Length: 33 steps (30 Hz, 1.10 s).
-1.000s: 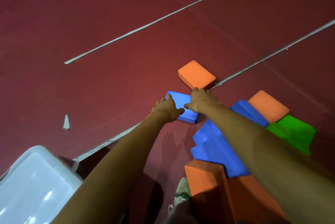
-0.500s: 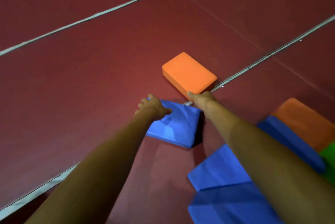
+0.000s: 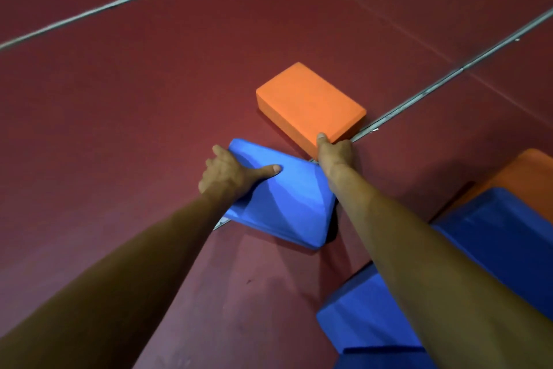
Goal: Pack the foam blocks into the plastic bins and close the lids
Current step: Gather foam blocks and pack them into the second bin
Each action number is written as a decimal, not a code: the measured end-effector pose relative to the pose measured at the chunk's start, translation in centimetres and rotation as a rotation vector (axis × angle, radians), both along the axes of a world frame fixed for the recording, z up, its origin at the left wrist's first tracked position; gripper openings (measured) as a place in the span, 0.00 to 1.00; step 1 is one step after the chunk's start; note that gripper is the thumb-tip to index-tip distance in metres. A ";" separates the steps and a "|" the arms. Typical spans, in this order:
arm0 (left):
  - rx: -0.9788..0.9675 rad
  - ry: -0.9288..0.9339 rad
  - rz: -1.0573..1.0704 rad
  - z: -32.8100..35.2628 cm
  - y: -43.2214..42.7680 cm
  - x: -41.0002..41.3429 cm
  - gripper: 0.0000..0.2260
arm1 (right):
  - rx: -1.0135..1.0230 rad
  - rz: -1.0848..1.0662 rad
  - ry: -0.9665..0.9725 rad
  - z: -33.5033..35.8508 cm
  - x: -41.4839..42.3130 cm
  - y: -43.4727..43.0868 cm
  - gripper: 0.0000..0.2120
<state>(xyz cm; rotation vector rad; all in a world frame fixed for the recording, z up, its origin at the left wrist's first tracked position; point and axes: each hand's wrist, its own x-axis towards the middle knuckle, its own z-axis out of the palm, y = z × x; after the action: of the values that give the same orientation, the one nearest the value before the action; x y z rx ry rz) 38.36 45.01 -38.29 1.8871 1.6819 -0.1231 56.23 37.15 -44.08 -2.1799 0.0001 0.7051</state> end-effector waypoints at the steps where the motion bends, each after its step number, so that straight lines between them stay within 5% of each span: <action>1: 0.036 0.006 -0.011 0.5 -0.1 0.2 0.65 | 0.031 -0.013 0.009 0.1 0.2 0.1 0.31; 6: 0.125 -0.011 -0.017 1.3 -0.3 -0.1 0.47 | 0.144 -0.114 0.090 0.8 0.5 0.0 0.24; 11: 0.095 -0.039 -0.025 1.6 0.0 0.1 0.48 | 0.263 -0.165 0.199 1.5 1.1 -0.9 0.40; 14: -0.028 -0.166 0.014 2.6 1.5 -0.9 0.51 | 0.348 -0.115 0.237 2.6 1.0 -1.5 0.37; 18: -0.109 -0.230 0.032 6.3 3.9 -4.8 0.38 | 0.415 -0.014 0.316 5.3 -1.8 -1.6 0.31; 22: 0.080 -0.162 -0.077 11.6 3.7 -8.9 0.42 | 0.219 0.121 0.068 9.5 -5.2 -1.7 0.45; 33: 0.424 0.084 -0.335 32.2 -4.5 -19.0 0.42 | 0.159 0.786 -0.303 29.4 -15.4 -7.7 0.43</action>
<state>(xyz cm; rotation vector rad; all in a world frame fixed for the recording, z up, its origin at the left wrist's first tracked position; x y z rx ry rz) 19.32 40.48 -6.12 2.5050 1.5161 0.0254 40.79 29.41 -14.64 -2.0817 -1.0760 0.7428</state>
